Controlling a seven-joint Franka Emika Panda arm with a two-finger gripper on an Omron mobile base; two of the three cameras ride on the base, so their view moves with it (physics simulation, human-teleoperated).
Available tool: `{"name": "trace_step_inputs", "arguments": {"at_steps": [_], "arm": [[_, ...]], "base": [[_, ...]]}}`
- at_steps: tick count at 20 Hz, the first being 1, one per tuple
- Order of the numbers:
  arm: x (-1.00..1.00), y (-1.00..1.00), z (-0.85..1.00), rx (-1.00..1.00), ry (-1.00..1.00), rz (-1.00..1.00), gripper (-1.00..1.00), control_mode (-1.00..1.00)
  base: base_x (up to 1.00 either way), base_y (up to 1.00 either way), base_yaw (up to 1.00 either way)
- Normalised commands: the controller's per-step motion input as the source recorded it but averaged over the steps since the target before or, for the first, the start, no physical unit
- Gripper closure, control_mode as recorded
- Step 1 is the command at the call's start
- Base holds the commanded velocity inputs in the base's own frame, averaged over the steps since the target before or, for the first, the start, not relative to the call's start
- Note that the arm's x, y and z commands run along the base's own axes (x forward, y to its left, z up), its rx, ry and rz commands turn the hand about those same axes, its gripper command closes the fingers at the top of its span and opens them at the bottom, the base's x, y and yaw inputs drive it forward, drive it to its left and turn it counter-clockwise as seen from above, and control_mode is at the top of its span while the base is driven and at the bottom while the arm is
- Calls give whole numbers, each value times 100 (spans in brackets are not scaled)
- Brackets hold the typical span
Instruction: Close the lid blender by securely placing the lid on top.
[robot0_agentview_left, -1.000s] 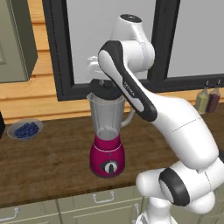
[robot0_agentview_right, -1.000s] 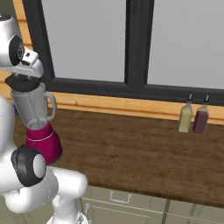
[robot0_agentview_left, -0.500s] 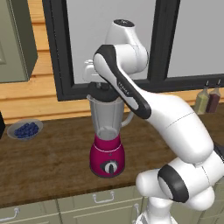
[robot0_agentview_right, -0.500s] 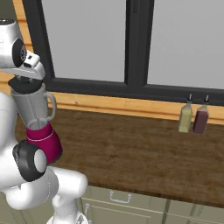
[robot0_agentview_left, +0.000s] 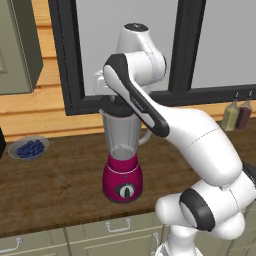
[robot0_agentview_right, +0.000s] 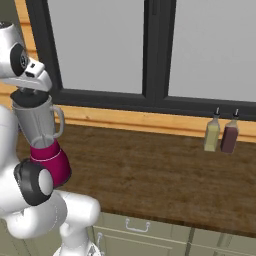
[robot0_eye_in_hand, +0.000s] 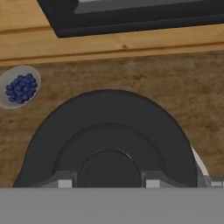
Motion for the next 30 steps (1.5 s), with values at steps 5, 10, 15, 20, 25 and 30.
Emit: {"name": "trace_step_inputs", "arguments": {"at_steps": [5,10,15,20,25,30], "arm": [[7,0,0,-7,10,-8,100,-100],[-12,-1,12,0,21,-9,100,-100],[-56,0,12,0,16,-8,100,-100],[-52,-8,0,0,12,-8,100,-100],[0,-39,0,0,4,-10,100,-100],[24,-9,-2,0,0,-5,100,-100]], "base": [[0,0,0],[0,0,0],[0,0,0],[0,0,0],[0,0,0],[0,0,0]]}}
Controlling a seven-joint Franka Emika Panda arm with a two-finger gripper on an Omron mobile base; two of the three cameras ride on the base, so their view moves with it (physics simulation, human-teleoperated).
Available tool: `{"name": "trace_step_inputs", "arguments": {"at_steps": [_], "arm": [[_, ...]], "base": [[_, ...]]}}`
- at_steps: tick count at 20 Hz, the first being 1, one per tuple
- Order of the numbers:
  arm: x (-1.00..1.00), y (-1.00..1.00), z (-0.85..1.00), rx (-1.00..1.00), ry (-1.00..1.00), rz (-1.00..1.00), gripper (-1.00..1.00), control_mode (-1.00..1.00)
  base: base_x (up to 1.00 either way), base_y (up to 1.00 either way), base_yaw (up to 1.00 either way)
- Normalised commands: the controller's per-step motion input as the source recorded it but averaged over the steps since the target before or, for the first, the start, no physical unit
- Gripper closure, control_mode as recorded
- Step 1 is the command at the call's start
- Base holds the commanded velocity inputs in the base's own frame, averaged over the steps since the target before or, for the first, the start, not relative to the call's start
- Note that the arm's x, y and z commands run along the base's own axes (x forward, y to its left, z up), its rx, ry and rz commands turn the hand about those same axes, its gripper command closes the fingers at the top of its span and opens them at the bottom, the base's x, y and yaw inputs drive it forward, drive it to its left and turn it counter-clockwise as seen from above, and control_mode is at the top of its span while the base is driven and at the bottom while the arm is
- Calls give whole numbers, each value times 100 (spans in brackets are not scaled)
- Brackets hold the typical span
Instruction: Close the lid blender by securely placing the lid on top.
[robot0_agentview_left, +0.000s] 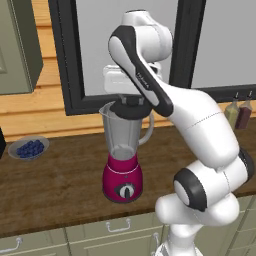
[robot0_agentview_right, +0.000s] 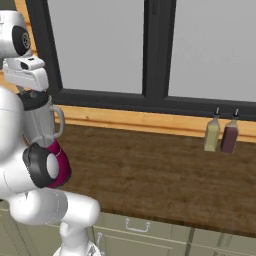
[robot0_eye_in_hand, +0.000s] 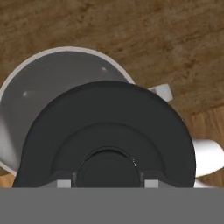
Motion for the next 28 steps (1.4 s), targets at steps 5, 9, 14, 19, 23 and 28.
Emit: {"name": "trace_step_inputs", "arguments": {"at_steps": [5,9,14,19,23,28], "arm": [[16,5,-1,0,-2,0,100,-100],[16,20,0,0,-1,0,100,-100],[14,18,-4,0,-3,0,100,-100],[1,2,-20,0,-1,0,100,-100],[5,-14,-20,0,0,0,100,-100],[6,-12,-11,0,-7,0,100,-100]], "base": [[0,0,0],[0,0,0],[0,0,0],[0,0,0],[0,0,0],[0,0,0]]}}
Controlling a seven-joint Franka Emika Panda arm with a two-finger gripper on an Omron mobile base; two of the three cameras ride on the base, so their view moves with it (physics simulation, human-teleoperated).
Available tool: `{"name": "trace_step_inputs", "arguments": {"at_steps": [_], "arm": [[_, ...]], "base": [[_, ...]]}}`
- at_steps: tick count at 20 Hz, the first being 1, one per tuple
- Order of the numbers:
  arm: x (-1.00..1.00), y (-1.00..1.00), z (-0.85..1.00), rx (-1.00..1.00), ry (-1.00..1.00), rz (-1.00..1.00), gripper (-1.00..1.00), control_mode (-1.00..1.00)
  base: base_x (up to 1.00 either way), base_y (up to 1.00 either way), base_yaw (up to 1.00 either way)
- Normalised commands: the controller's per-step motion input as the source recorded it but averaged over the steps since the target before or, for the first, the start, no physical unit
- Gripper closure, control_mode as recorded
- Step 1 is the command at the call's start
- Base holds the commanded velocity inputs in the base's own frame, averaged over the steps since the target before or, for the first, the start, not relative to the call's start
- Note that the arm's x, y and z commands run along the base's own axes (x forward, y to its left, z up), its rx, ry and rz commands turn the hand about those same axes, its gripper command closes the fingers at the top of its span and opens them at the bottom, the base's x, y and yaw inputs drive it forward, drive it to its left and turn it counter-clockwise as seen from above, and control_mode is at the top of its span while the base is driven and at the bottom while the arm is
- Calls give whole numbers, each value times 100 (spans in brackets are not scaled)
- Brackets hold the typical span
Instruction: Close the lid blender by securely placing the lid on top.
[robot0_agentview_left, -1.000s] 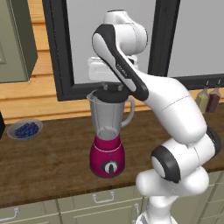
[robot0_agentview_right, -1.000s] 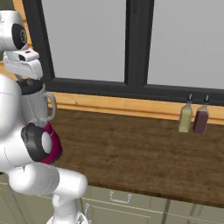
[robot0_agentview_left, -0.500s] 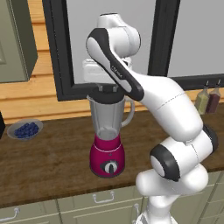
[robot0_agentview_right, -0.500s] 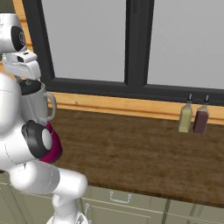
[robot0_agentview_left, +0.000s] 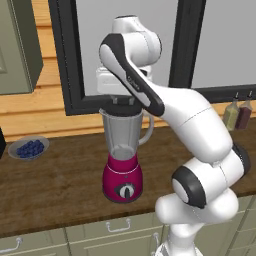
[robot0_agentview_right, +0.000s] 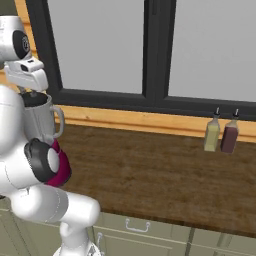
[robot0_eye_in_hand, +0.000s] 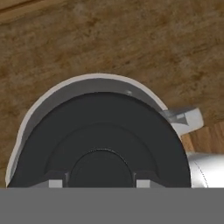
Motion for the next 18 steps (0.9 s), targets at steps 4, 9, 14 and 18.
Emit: {"name": "trace_step_inputs", "arguments": {"at_steps": [4,9,14,18], "arm": [[0,-6,-5,0,-17,0,100,-100],[0,0,0,0,-21,0,100,-100],[1,-1,-9,0,-9,0,100,-100],[0,-8,-9,0,-1,0,100,-100]], "base": [[0,0,0],[0,0,0],[0,0,0],[0,0,0]]}}
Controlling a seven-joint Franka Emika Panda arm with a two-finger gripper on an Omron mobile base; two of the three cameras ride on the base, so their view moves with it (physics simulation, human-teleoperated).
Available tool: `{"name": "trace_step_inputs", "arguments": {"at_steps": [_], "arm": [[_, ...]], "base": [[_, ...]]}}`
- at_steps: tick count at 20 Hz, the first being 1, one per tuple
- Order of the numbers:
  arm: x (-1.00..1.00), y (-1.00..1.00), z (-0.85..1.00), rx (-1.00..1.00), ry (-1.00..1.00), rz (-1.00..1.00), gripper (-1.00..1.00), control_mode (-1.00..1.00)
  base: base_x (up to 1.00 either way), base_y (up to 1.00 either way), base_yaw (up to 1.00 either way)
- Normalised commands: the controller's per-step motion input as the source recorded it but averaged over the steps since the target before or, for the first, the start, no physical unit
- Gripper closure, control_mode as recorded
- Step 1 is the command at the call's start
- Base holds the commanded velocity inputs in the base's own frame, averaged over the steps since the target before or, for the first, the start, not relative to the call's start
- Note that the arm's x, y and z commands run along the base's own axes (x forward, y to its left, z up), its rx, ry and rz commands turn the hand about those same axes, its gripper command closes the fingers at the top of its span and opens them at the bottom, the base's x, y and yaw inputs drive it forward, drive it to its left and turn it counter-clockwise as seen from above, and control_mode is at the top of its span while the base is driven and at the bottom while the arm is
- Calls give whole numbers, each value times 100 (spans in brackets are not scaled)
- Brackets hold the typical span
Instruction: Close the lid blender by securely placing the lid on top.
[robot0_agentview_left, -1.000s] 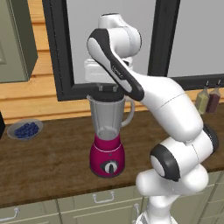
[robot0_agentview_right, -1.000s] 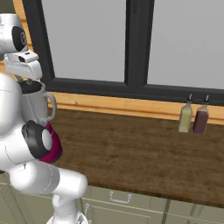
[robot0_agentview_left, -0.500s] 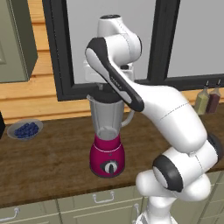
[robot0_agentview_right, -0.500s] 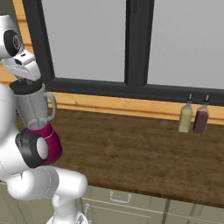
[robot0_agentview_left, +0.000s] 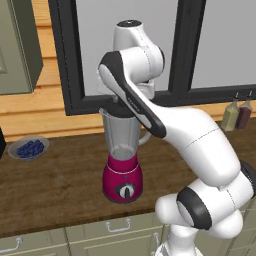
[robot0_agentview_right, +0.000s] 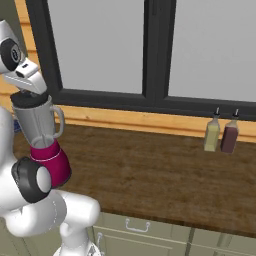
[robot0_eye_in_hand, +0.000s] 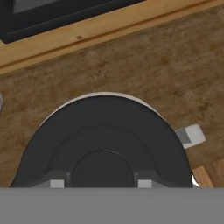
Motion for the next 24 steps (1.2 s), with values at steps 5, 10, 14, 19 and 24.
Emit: {"name": "trace_step_inputs", "arguments": {"at_steps": [5,10,14,19,24], "arm": [[0,-27,-1,0,0,0,100,-100],[2,-11,-21,-2,0,0,100,-100],[13,16,-12,-3,-3,6,100,-100],[23,19,-8,-1,-4,11,100,-100],[19,12,-21,0,-1,13,100,-100]], "base": [[0,0,0],[0,0,0],[0,0,0],[0,0,0],[0,0,0]]}}
